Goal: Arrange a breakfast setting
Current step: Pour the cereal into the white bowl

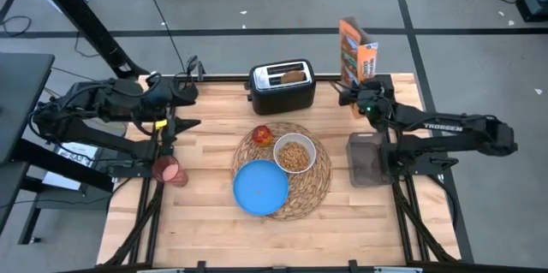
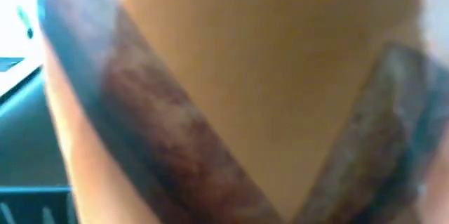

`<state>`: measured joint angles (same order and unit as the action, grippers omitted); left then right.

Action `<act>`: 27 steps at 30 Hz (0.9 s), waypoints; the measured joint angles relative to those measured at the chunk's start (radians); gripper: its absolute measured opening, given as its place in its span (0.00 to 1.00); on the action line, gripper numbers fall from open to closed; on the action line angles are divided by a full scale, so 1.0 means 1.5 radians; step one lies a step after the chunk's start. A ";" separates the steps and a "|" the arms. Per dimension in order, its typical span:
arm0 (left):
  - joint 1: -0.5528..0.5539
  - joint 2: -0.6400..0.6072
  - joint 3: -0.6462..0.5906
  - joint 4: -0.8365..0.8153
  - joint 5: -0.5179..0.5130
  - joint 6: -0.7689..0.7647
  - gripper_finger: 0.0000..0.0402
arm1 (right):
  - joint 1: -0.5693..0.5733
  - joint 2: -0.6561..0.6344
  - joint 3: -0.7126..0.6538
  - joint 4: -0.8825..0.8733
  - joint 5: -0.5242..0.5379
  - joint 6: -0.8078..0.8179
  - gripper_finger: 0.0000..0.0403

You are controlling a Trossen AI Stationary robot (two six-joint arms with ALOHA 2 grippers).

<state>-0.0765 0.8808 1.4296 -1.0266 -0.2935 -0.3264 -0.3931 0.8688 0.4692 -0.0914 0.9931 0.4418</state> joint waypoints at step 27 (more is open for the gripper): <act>-0.023 0.038 -0.001 0.003 0.008 -0.005 0.78 | -0.158 0.047 -0.061 0.078 -0.140 0.008 0.77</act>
<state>-0.1112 0.9379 1.4288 -1.0214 -0.2817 -0.3344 -0.6296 0.9398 0.3771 0.0253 0.7832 0.4533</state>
